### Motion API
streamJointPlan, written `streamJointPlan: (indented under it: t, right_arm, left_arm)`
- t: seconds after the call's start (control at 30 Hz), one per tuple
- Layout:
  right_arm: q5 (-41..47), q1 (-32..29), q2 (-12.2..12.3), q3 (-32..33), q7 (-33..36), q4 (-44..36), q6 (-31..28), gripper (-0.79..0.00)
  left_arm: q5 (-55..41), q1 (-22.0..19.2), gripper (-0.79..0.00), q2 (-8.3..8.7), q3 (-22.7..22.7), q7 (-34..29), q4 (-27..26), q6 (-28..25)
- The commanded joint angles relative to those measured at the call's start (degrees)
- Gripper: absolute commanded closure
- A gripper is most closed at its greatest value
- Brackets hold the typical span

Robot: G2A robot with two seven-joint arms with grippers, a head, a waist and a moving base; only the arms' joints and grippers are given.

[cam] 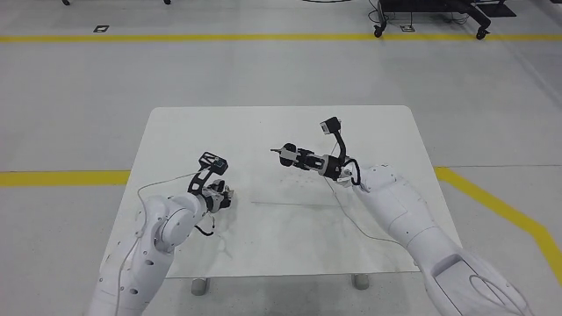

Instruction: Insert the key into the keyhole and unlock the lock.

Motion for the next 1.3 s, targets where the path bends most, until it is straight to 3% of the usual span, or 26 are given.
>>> streamJointPlan:
  t: [0.0, 0.73, 1.03, 1.27]
  right_arm:
    - [0.00, 0.00, 0.00, 0.00, 0.00, 0.00, 0.00, 0.000]
    - [0.00, 0.00, 0.00, 0.00, 0.00, 0.00, 0.00, 0.000]
    - [0.00, 0.00, 0.00, 0.00, 0.00, 0.00, 0.00, 0.000]
    - [0.00, 0.00, 0.00, 0.00, 0.00, 0.00, 0.00, 0.000]
  left_arm:
    - [0.20, 0.13, -0.012, 0.05, -0.06, 0.29, -0.10, -0.19]
    - [4.94, -0.10, 0.000, 0.21, 0.72, 3.35, 1.07, 0.42]
    - [-3.79, -0.20, 0.000, -0.02, -2.33, 8.57, 0.71, 0.81]
    - [-2.09, 0.75, 0.000, 0.15, -2.38, 11.19, -1.83, -0.89]
